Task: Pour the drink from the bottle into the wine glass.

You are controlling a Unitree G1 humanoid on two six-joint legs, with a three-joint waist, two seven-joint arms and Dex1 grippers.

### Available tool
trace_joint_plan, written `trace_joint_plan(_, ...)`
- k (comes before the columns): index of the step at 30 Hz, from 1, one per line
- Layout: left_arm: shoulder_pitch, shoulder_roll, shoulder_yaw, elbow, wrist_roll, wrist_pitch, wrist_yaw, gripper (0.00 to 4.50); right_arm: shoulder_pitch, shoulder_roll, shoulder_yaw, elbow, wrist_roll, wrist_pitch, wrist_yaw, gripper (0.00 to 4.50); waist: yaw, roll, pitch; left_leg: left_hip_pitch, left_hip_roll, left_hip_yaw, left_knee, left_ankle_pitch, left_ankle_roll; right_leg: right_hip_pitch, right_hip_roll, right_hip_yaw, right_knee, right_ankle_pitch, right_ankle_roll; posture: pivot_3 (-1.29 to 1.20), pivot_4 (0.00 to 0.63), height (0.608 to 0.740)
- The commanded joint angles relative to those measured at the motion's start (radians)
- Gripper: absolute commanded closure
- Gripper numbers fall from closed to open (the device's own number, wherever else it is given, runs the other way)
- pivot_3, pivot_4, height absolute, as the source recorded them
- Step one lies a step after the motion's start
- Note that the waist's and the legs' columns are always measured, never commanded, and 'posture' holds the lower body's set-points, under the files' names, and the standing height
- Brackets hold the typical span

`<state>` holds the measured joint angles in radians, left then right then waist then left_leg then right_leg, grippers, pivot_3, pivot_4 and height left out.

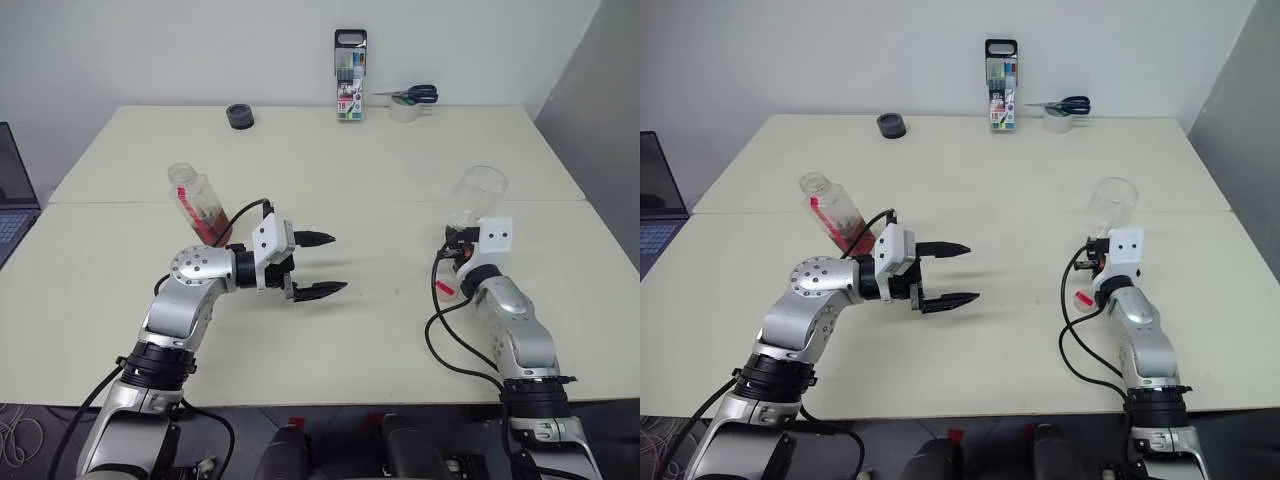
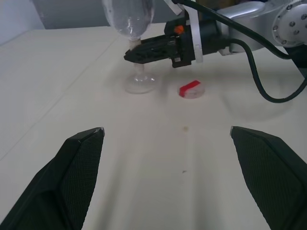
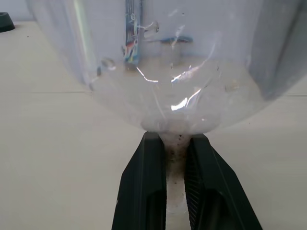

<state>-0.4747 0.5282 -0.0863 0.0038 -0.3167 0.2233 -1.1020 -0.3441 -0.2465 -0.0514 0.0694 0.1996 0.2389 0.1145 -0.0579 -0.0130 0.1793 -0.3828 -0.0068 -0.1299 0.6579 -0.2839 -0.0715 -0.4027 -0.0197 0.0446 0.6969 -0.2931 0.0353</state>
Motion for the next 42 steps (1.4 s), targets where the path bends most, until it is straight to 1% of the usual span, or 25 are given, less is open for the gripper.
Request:
trace_joint_plan(1,0.032,0.014,0.103,-0.070,-0.032,0.061,0.115,0.00,-0.006,0.005,0.055,0.042,-0.039,-0.056,0.072,4.29,-0.005,0.000,0.000,0.000,0.000,0.000,0.000,0.000,0.000,0.000,0.000,0.000,0.000,0.000,0.000,0.00,0.150,0.740)
trace_joint_plan(4,0.119,0.026,0.211,-0.135,-0.040,0.140,0.248,0.00,-0.089,0.053,0.104,0.019,-0.017,-0.088,0.159,4.29,-0.028,0.000,0.001,0.001,0.002,0.001,-0.001,0.000,0.000,-0.001,0.001,0.001,0.000,0.000,0.000,0.00,0.150,0.740)
trace_joint_plan(7,0.183,0.034,0.249,-0.209,-0.057,0.190,0.298,0.00,-0.145,0.099,0.153,0.054,-0.022,-0.114,0.231,4.29,-0.032,0.001,0.001,0.002,0.003,0.001,-0.005,0.000,0.000,-0.003,0.001,0.001,0.001,0.000,-0.001,0.00,0.150,0.740)
trace_joint_plan(9,0.239,0.047,0.273,-0.270,-0.070,0.222,0.320,0.00,-0.200,0.141,0.203,0.119,-0.041,-0.139,0.283,4.29,-0.028,0.001,0.001,0.002,0.003,0.000,-0.008,0.000,-0.001,-0.003,0.001,0.000,0.000,0.000,-0.001,0.00,0.150,0.740)
trace_joint_plan(12,0.281,0.060,0.291,-0.317,-0.087,0.252,0.336,0.00,-0.249,0.179,0.221,0.191,-0.046,-0.167,0.319,4.29,-0.021,0.000,0.001,0.002,0.001,0.000,-0.009,0.001,-0.001,-0.003,-0.001,0.000,-0.001,0.000,-0.001,0.00,0.150,0.740)
trace_joint_plan(15,0.368,0.098,0.350,-0.381,-0.114,0.277,0.337,0.00,-0.353,0.232,0.256,0.379,-0.081,-0.238,0.368,4.29,-0.017,0.000,0.002,0.001,0.000,0.000,-0.009,0.001,-0.001,-0.002,-0.002,0.000,-0.003,0.000,-0.001,0.00,0.150,0.740)
trace_joint_plan(21,0.447,0.129,0.404,-0.430,-0.152,0.301,0.342,0.00,-0.424,0.264,0.247,0.571,-0.109,-0.353,0.418,4.29,-0.007,0.000,0.002,0.002,0.000,0.000,-0.011,0.002,-0.004,-0.002,-0.002,-0.001,-0.005,0.000,-0.001,0.00,0.150,0.740)
trace_joint_plan(25,0.475,0.144,0.421,-0.466,-0.183,0.324,0.345,0.00,-0.439,0.268,0.236,0.631,-0.118,-0.382,0.418,4.29,-0.008,0.000,0.002,0.002,0.001,0.001,-0.011,0.002,-0.004,-0.002,-0.002,-0.001,-0.005,0.000,-0.001,0.00,0.150,0.740)
trace_joint_plan(29,0.471,0.157,0.423,-0.480,-0.195,0.333,0.357,0.00,-0.444,0.271,0.222,0.656,-0.115,-0.391,0.417,4.29,-0.008,0.000,0.002,0.002,0.001,0.000,-0.011,0.002,-0.004,-0.002,-0.001,-0.001,-0.004,0.000,-0.001,0.00,0.150,0.740)
trace_joint_plan(31,0.461,0.161,0.420,-0.478,-0.198,0.335,0.362,0.00,-0.444,0.273,0.215,0.657,-0.112,-0.395,0.415,3.57,-0.008,0.000,0.002,0.003,0.001,0.000,-0.011,0.002,-0.004,-0.002,-0.001,0.000,-0.003,0.000,-0.001,0.00,0.150,0.740)
trace_joint_plan(32,0.455,0.163,0.417,-0.475,-0.198,0.334,0.363,0.00,-0.445,0.274,0.211,0.655,-0.111,-0.396,0.413,3.35,-0.008,0.000,0.002,0.003,0.001,0.000,-0.011,0.002,-0.004,-0.002,-0.001,-0.001,-0.003,0.000,-0.001,0.00,0.150,0.740)
trace_joint_plan(33,0.447,0.164,0.413,-0.472,-0.197,0.332,0.363,0.00,-0.445,0.275,0.208,0.652,-0.109,-0.395,0.414,2.96,-0.008,0.000,0.002,0.003,0.001,0.000,-0.011,0.002,-0.004,-0.002,-0.001,-0.001,-0.003,0.000,-0.001,0.00,0.150,0.740)
trace_joint_plan(34,0.438,0.165,0.408,-0.465,-0.195,0.328,0.362,0.00,-0.445,0.276,0.207,0.647,-0.109,-0.394,0.415,2.72,-0.008,0.000,0.002,0.003,0.001,0.000,-0.011,0.002,-0.004,-0.002,-0.001,-0.001,-0.003,0.000,-0.001,0.00,0.150,0.740)
trace_joint_plan(35,0.430,0.165,0.404,-0.460,-0.194,0.325,0.362,0.00,-0.444,0.276,0.207,0.642,-0.109,-0.392,0.416,2.25,-0.008,0.000,0.002,0.003,0.001,0.000,-0.011,0.002,-0.004,-0.002,-0.001,-0.001,-0.003,0.000,-0.001,0.00,0.150,0.740)
trace_joint_plan(37,0.418,0.164,0.396,-0.450,-0.193,0.320,0.359,0.00,-0.442,0.277,0.208,0.634,-0.110,-0.390,0.418,1.63,-0.008,0.000,0.002,0.003,0.001,0.000,-0.011,0.002,-0.004,-0.002,-0.001,-0.001,-0.003,0.000,-0.001,0.00,0.150,0.740)
trace_joint_plan(41,0.404,0.158,0.381,-0.440,-0.188,0.309,0.352,0.00,-0.439,0.278,0.210,0.623,-0.109,-0.386,0.425,0.10,-0.008,0.000,0.002,0.003,0.001,0.001,-0.011,0.002,-0.004,-0.002,-0.001,0.000,-0.003,0.000,-0.001,0.00,0.150,0.740)
trace_joint_plan(42,0.401,0.156,0.378,-0.438,-0.187,0.305,0.353,0.00,-0.437,0.276,0.211,0.617,-0.108,-0.383,0.429,0.01,-0.008,0.000,0.002,0.003,0.001,0.000,-0.011,0.002,-0.004,-0.003,-0.001,0.000,-0.003,0.000,-0.001,0.00,0.150,0.740)
